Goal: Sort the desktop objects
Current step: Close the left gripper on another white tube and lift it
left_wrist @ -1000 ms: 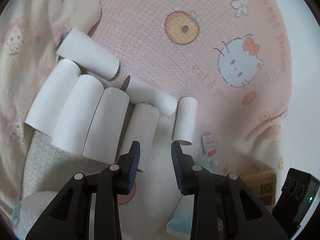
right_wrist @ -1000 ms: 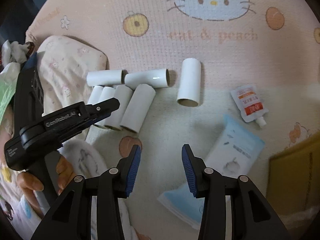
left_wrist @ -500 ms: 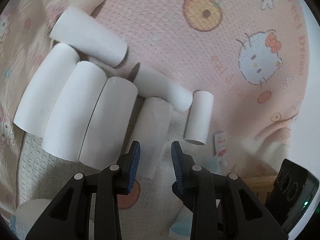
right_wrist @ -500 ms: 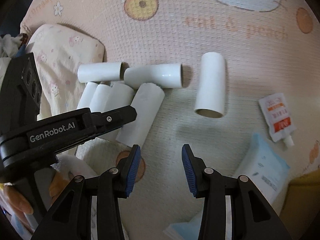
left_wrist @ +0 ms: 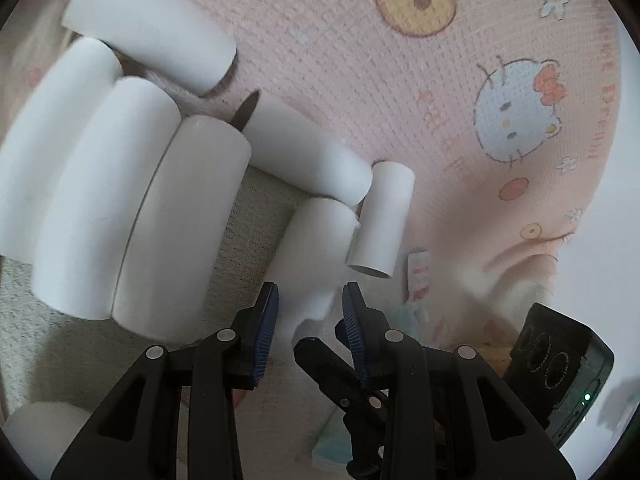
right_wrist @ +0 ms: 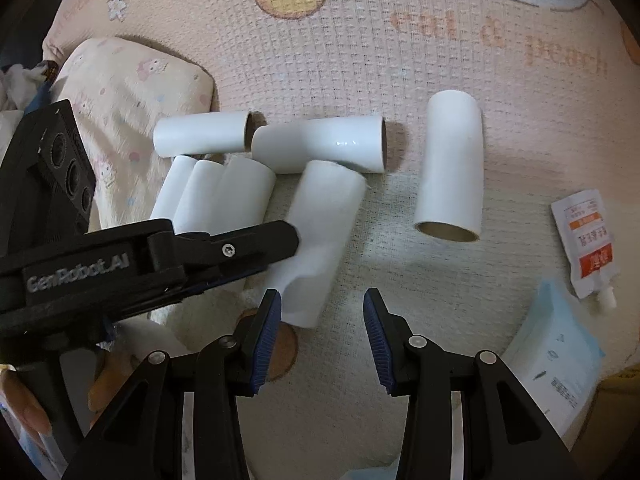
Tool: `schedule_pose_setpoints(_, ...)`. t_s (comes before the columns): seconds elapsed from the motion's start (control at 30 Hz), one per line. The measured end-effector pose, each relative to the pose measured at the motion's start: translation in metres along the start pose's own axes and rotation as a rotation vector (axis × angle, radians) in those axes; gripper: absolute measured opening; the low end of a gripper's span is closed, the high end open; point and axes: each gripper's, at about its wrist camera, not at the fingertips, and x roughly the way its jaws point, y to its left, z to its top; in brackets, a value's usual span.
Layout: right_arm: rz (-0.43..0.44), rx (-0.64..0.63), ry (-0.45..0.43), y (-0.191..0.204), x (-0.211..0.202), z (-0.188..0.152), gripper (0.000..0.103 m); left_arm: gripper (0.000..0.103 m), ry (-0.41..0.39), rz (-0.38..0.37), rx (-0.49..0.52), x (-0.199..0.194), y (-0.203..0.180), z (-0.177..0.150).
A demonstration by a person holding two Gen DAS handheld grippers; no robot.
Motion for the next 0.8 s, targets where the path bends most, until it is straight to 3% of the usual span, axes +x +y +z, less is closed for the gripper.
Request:
schedule_pose_setpoints(0.53, 0.068, 0.119, 0.025, -0.030, 0.014, 0.009, 0.039, 0.042, 0.074, -0.055, 0.014, 0.021, -0.006, 0.010)
schedule_pose_setpoints(0.8, 0.105, 0.159, 0.036, -0.040, 0.016, 0.011, 0.039, 0.042, 0.093, -0.047, 0.043, 0.025, -0.011, 0.011)
